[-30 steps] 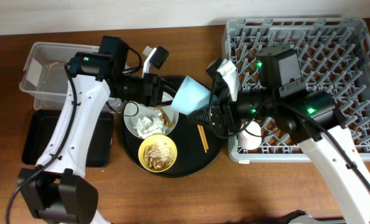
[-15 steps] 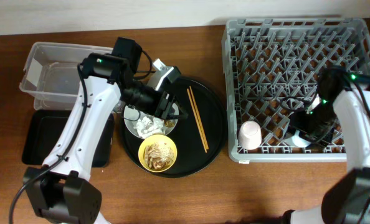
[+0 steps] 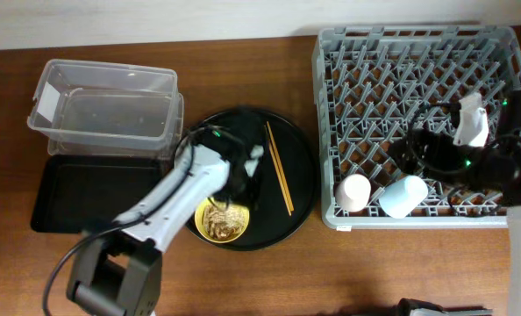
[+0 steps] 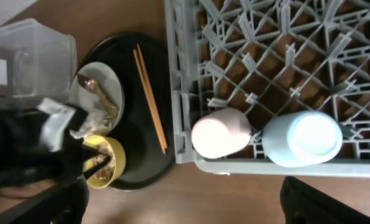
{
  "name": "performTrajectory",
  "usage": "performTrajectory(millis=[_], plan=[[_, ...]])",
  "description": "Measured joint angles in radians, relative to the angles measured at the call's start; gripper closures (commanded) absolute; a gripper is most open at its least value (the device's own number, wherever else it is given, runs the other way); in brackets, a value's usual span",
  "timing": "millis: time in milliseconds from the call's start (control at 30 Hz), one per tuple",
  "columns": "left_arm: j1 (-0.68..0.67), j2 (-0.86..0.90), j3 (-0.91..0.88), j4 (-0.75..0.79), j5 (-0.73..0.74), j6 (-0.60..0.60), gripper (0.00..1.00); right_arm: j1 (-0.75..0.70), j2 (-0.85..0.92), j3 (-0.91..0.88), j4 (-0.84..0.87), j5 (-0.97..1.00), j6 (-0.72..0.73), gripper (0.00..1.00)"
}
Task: Sort waste into correct bins and load items into the dishwasher rack
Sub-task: 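Lift yellow bowl with left gripper and tip scraps onto black tray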
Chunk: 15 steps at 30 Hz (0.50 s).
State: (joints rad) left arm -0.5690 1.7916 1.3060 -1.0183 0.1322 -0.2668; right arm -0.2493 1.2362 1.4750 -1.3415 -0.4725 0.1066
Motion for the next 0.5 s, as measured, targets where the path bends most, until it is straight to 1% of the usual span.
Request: performTrajectory(millis=[33, 67, 100, 133, 200, 267, 333, 367, 400, 433, 500], plan=[[-0.035, -0.001, -0.100, 0.124, -0.038, -0.053, 0.73, 0.000, 0.003, -0.001, -0.012, -0.002, -0.001, 0.01], [-0.063, 0.003, -0.166, 0.179, -0.058, -0.085, 0.81, 0.000, 0.006, -0.001, -0.014, -0.002, -0.002, 0.01], [-0.084, 0.004, -0.211, 0.228, -0.074, -0.122, 0.98, 0.000, 0.006, -0.001, -0.013, -0.003, -0.001, 0.01], [-0.093, 0.004, -0.221, 0.235, -0.083, -0.138, 1.00, 0.000, 0.006, -0.001, -0.013, -0.005, -0.002, 0.01], [-0.103, -0.014, -0.222, 0.220, -0.121, -0.167, 1.00, 0.000, 0.006, -0.001, -0.014, -0.005, -0.001, 0.01], [-0.103, -0.014, -0.220, 0.216, -0.125, -0.175, 1.00, 0.000, 0.006, -0.001, -0.015, -0.005, -0.001, 0.01], [-0.103, -0.014, -0.163, 0.110, -0.116, -0.170, 1.00, 0.000, 0.006, 0.000, -0.015, -0.005, -0.002, 0.01], [-0.092, -0.019, -0.095, 0.018, -0.096, -0.163, 1.00, 0.000, 0.008, -0.001, -0.015, -0.005, -0.002, 0.01], [-0.074, -0.031, -0.055, -0.026, -0.068, -0.145, 1.00, 0.000, 0.008, -0.001, -0.018, -0.005, -0.002, 0.01], [0.031, -0.084, 0.032, -0.072, 0.031, -0.090, 1.00, 0.000, 0.008, -0.001, -0.016, -0.005, -0.002, 0.02], [0.186, -0.171, 0.081, -0.077, 0.167, -0.025, 1.00, 0.000, 0.008, -0.001, -0.017, -0.005, -0.002, 0.01]])
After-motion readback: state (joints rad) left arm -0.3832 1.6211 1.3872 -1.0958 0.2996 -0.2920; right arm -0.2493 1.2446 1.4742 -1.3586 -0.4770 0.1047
